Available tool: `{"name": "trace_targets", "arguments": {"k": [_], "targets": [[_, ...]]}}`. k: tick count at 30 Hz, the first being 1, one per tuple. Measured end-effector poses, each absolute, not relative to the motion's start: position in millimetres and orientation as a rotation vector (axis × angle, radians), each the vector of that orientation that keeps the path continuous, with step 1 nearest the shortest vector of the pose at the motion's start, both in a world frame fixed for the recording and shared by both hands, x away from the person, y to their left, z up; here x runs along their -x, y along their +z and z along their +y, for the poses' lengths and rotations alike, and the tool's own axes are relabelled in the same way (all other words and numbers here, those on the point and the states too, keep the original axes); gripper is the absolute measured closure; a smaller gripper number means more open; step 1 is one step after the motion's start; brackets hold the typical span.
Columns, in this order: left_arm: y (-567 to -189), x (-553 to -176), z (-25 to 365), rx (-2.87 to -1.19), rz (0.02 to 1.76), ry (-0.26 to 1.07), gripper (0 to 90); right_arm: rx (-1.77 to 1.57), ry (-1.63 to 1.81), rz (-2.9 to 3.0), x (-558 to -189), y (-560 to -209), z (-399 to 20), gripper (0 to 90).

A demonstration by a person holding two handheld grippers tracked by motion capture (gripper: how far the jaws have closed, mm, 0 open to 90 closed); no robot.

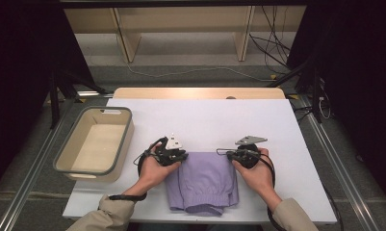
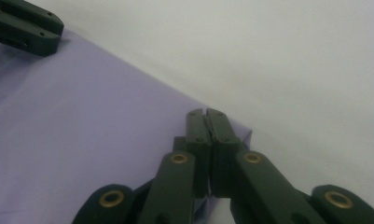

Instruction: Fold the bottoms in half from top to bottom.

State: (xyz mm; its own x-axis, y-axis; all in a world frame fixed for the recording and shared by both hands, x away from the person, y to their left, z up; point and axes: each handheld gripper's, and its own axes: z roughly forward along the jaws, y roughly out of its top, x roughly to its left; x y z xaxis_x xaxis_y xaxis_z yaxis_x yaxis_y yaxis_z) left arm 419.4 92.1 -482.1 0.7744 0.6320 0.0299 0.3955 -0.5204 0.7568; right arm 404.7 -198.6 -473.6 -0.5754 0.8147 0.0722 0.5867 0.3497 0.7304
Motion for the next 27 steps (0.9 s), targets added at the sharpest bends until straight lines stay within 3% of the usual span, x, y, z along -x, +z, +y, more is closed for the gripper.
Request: {"name": "trace_targets", "arguments": {"k": [7, 16, 20, 27], "targets": [[-472.8, -410.0, 98.6, -2.14, 0.792, 0.333, 67.2, -1.229, 1.134, 2.297, -389.2, -468.5, -207.6, 71.3], [-466.9, -393.0, 105.5, -2.148, 0.781, 0.307, 37.7, -1.181, 1.255, 2.284, -360.5, -461.7, -221.0, 47.6], [-464.2, -384.6, 111.6, -2.129, 0.796, 0.298, 29.0, -1.15, 1.28, 2.279, -348.4, -458.9, -224.0, 35.6], [-459.6, -379.5, 119.8, -2.095, 0.825, 0.277, 15.9, -1.136, 1.316, 2.272, -336.8, -458.0, -224.3, 26.0]]}}
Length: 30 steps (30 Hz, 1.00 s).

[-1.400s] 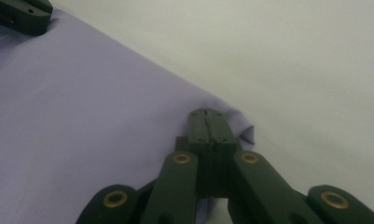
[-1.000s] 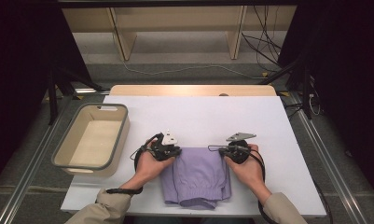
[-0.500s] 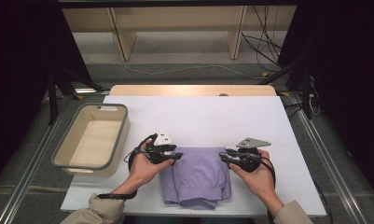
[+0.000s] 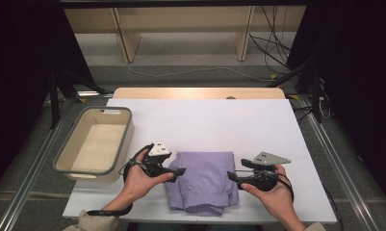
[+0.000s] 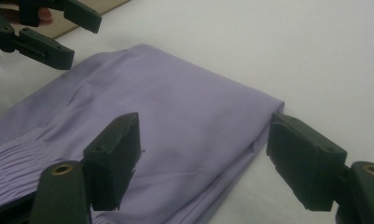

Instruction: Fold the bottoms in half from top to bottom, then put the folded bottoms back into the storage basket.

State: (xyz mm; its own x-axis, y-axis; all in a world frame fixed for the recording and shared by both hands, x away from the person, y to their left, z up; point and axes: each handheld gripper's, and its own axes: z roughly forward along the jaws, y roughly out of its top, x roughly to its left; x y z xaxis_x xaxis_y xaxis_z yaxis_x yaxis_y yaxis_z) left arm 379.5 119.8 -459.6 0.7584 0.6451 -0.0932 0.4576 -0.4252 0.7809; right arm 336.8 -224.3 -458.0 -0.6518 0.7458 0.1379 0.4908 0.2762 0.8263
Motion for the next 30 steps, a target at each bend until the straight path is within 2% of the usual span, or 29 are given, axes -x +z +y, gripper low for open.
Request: {"name": "trace_targets", "arguments": {"k": [30], "targets": [[-458.7, -381.2, 116.9, -2.089, 0.911, 0.281, 15.6, -1.147, 1.341, 2.192, -323.8, -456.7, -242.2, 22.7]]}}
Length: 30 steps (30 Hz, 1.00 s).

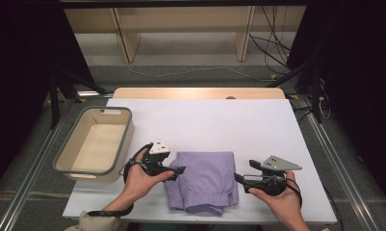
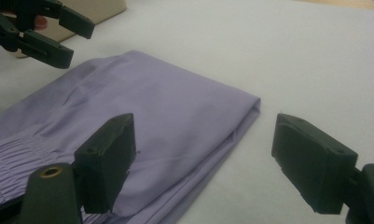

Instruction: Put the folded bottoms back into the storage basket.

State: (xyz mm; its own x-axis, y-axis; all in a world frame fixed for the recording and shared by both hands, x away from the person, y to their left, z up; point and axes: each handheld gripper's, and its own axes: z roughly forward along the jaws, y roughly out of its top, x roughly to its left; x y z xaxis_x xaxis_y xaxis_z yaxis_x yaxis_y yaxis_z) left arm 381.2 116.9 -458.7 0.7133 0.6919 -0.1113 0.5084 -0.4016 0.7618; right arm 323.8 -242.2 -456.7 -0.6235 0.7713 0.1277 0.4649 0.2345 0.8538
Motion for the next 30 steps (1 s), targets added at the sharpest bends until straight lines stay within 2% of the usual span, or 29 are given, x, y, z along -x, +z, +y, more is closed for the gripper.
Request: {"name": "trace_targets", "arguments": {"k": [30], "targets": [[-484.0, -387.1, 104.4, -2.16, 1.007, 0.222, 16.3, -1.139, 1.326, 2.189, -322.2, -457.0, -239.3, 23.2]]}}
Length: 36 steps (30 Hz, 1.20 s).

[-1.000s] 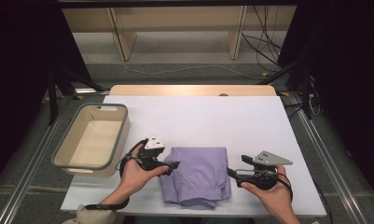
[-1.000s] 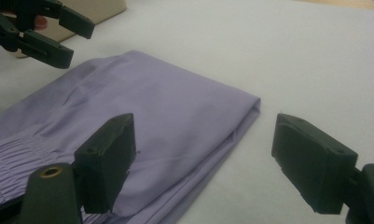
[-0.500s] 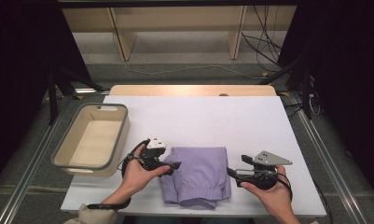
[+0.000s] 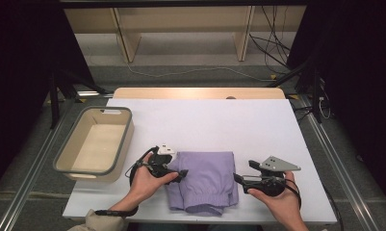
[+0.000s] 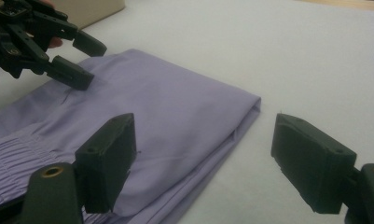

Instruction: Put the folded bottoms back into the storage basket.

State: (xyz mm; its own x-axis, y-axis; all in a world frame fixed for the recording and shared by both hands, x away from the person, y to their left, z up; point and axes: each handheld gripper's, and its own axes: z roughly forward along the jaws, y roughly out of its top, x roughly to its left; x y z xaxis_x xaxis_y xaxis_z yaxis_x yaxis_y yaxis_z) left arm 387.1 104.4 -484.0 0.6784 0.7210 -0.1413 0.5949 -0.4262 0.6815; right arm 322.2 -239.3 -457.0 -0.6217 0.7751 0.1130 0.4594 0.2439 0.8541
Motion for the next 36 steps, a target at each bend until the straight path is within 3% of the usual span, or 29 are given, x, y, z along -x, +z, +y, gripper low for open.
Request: {"name": "trace_targets", "arguments": {"k": [15, 26, 36], "targets": [[-490.2, -377.5, 92.4, -2.215, 1.021, 0.296, 23.8, -1.135, 1.326, 2.197, -322.1, -456.9, -238.8, 24.0], [-489.2, -375.4, 90.7, -2.222, 0.985, 0.321, 40.7, -1.135, 1.324, 2.205, -322.3, -457.6, -238.0, 24.4], [-488.7, -373.1, 85.5, -2.215, 0.959, 0.316, 61.8, -1.133, 1.336, 2.208, -322.3, -457.5, -237.5, 24.7]]}}
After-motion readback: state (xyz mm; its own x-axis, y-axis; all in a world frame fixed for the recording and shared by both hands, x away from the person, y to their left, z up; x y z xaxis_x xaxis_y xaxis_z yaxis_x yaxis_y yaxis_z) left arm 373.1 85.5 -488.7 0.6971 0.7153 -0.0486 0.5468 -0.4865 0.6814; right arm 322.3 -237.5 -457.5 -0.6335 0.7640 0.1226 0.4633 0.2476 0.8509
